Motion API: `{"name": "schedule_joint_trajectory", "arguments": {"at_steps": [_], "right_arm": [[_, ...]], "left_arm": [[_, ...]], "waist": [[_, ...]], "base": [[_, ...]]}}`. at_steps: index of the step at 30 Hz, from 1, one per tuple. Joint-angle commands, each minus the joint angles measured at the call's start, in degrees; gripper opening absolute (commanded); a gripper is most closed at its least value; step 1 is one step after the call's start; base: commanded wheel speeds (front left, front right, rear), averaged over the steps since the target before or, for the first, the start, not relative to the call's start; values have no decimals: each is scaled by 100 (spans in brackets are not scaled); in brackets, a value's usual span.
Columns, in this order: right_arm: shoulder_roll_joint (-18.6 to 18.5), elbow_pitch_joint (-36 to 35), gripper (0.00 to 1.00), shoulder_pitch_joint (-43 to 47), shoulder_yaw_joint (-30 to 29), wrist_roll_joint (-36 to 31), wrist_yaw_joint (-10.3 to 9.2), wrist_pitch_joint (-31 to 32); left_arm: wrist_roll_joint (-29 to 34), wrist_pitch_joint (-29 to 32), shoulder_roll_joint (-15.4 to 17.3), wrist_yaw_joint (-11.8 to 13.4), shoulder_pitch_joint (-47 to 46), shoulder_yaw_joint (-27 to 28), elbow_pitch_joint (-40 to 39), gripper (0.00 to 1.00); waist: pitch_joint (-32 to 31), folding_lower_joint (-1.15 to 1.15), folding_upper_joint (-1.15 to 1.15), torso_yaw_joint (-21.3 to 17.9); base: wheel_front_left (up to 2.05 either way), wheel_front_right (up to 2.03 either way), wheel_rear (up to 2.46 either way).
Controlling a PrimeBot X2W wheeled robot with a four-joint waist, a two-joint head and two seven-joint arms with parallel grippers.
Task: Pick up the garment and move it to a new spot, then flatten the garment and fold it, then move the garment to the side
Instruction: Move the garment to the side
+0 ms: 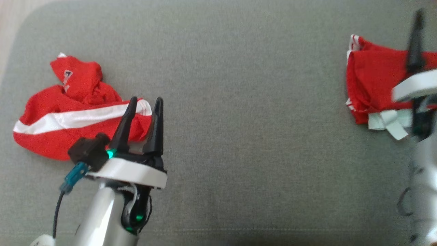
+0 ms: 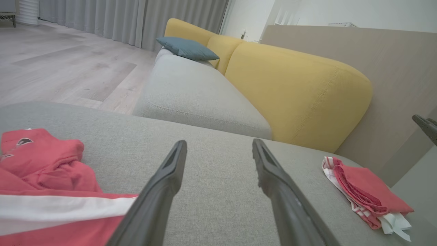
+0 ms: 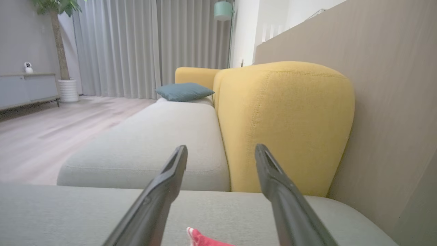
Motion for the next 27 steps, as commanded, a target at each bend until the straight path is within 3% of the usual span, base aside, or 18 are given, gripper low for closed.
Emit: {"name": "schedule_joint_trajectory", "arguments": {"at_steps": [1, 10, 19, 27], "right_arm": [[172, -317, 100, 163, 239, 97, -4, -105], [765, -1047, 100, 1345, 991, 563, -4, -398], [818, -1454, 100, 2544, 1303, 1365, -4, -524], [819, -1796, 100, 3050, 1596, 1434, -4, -530]], "left_arm": [[-41, -29, 63, 36, -36, 277, -194, 100], [-47, -29, 63, 49, 336, 507, -309, 100], [-93, -29, 63, 47, 815, 534, -328, 100], [-62, -29, 63, 30, 1035, 547, -320, 100]], "waist": [[-255, 0, 0, -19], [-866, 0, 0, -42], [-1275, 0, 0, -61], [-1315, 0, 0, -143]], "base": [[0, 0, 0], [0, 0, 0], [0, 0, 0], [0, 0, 0]]}}
